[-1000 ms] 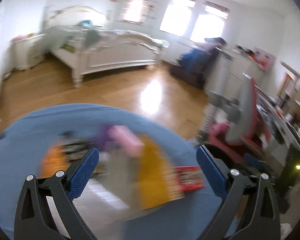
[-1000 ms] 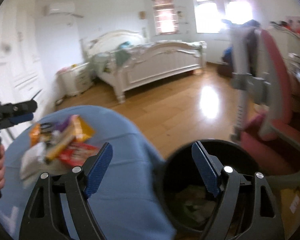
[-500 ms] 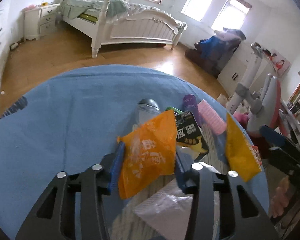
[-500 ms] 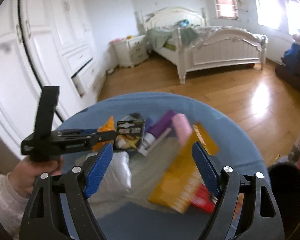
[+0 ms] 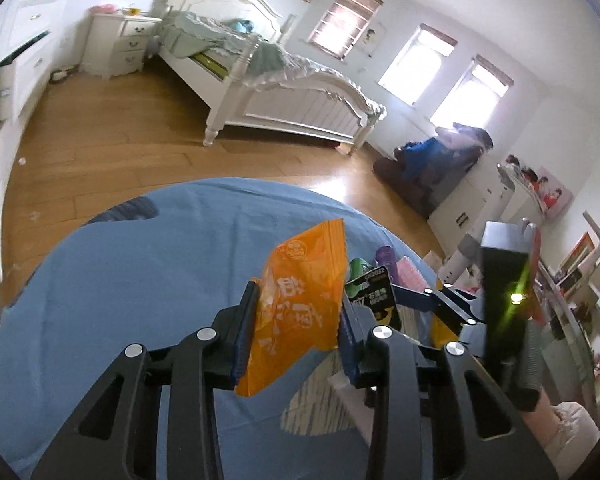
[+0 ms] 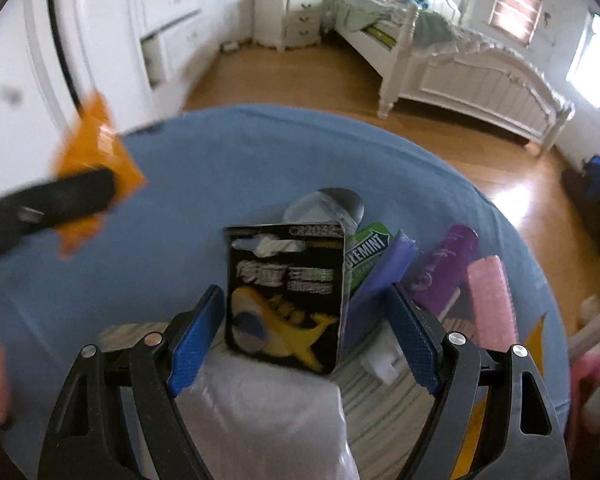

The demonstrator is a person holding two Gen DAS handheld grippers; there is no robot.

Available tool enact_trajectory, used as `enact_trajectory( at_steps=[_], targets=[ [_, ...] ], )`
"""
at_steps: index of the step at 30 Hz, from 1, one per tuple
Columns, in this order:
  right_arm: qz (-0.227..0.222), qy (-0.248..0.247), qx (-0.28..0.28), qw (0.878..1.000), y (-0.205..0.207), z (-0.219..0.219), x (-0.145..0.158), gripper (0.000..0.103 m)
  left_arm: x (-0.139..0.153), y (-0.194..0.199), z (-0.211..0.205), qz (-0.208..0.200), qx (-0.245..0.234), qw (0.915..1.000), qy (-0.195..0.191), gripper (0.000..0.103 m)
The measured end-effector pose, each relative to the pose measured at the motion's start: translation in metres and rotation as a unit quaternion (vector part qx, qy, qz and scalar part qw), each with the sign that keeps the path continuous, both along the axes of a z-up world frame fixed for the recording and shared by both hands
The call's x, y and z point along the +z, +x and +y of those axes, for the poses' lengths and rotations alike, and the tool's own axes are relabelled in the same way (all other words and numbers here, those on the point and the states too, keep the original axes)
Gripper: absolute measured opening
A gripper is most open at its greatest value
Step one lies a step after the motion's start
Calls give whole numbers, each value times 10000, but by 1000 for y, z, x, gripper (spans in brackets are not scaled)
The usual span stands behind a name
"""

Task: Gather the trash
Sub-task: 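Grasp the orange snack bag with the left tool while the right tool grasps the black battery card, then carry the orange bag and battery card over the black bin and release both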

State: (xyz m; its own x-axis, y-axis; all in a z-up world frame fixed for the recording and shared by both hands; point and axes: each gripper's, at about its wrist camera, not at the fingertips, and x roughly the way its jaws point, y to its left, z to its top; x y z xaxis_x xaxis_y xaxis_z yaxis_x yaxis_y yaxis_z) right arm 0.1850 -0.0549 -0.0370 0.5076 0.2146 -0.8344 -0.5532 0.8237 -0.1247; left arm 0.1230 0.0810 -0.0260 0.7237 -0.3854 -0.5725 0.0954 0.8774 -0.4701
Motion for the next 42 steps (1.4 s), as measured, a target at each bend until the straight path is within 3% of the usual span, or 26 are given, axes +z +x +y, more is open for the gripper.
enact_trajectory(
  at_steps=[3, 7, 10, 13, 20, 23, 27, 31, 34, 38, 42],
  targets=[
    [142, 242, -83, 9996, 3, -7, 0, 48, -2, -3, 3, 20, 42, 10000, -3, 36],
    [88, 597, -119, 9981, 0, -24, 12, 26, -1, -3, 1, -12, 26, 10000, -84, 36],
    [179, 1089, -46, 9939, -12, -41, 26, 22, 3, -6, -6, -68, -48, 9999, -86, 36],
    [61, 1240, 49, 9923, -24, -56, 37, 9, 6, -9, -14, -101, -123, 9999, -44, 36],
    [65, 1513, 214, 9882, -46, -79, 43, 3, 12, -11, -36, -103, -241, 9996, 46, 36],
    [-144, 1773, 222, 9838, -61, -92, 54, 2, 18, -15, -44, -155, -306, 9994, 101, 36],
    [-762, 2256, -19, 9712, -81, -134, 90, 2, 34, -22, -60, -311, -434, 9983, 216, 36],
    [-1515, 2506, -517, 9548, -108, -191, 123, 2, 55, -27, -90, -554, -727, 9955, 261, 36],
    [-2097, 2334, -1069, 9435, -130, -242, 136, 2, 68, -26, -121, -688, -1043, 9919, 225, 36],
    [-2424, 2075, -1694, 9325, -151, -304, 135, 2, 80, -19, -182, -810, -1630, 9830, 224, 36],
    [-2536, 1856, -2266, 9219, -165, -365, 122, 3, 83, -12, -259, -865, -2355, 9679, 158, 36]
  ],
)
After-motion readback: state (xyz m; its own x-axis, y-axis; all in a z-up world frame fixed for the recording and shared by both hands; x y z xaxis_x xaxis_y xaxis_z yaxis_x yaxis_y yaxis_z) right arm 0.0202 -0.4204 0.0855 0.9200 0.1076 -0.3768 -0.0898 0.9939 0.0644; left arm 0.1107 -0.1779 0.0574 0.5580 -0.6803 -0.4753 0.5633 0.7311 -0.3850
